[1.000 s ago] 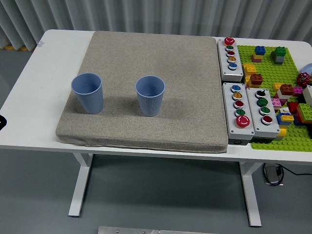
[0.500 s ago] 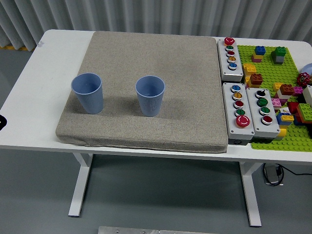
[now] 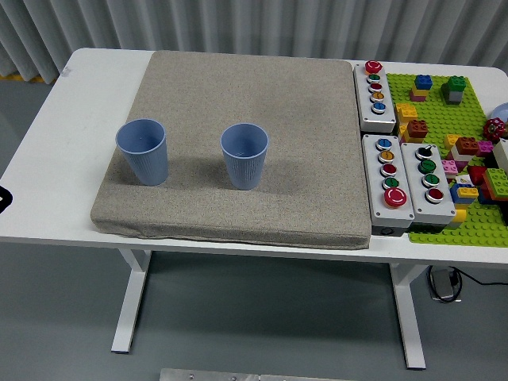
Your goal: Pick cup pour cup place
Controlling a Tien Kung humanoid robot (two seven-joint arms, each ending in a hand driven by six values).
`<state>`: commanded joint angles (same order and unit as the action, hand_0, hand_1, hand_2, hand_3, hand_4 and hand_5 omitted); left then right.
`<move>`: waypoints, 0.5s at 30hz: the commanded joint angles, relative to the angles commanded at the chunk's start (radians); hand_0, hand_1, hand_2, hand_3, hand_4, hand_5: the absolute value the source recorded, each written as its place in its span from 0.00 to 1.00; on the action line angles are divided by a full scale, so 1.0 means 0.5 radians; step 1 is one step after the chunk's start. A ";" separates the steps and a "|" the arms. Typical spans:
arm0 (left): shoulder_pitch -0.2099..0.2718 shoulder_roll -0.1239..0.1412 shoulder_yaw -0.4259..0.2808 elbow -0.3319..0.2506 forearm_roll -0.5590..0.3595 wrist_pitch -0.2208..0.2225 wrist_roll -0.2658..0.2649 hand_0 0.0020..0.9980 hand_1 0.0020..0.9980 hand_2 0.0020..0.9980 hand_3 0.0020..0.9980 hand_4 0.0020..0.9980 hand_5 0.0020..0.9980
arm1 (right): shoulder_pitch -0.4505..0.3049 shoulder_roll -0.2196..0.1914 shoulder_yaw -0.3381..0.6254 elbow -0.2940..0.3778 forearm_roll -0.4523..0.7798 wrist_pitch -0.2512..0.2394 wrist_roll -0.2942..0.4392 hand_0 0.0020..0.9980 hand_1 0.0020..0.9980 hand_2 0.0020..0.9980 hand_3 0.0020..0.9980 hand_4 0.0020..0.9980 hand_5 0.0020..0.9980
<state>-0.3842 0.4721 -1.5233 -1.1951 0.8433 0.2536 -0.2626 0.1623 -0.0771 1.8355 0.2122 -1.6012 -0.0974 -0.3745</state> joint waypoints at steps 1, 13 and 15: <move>0.000 0.000 0.000 -0.001 -0.001 0.000 0.000 0.71 0.70 0.76 0.83 0.81 1.00 | 0.000 0.000 0.000 0.000 -0.001 0.000 0.000 0.70 0.70 0.66 0.63 0.05 0.47; 0.014 -0.007 0.003 -0.013 0.003 -0.002 0.001 0.71 0.70 0.77 0.83 0.81 1.00 | -0.008 0.004 -0.001 0.004 -0.008 -0.001 -0.011 0.70 0.70 0.66 0.63 0.05 0.47; 0.015 -0.009 0.006 -0.014 0.005 -0.003 0.001 0.71 0.70 0.77 0.83 0.81 1.00 | -0.012 0.004 0.002 0.005 -0.014 0.001 -0.011 0.70 0.70 0.66 0.63 0.05 0.47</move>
<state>-0.3765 0.4676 -1.5202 -1.2019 0.8460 0.2521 -0.2620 0.1562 -0.0750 1.8364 0.2145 -1.6083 -0.0970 -0.3802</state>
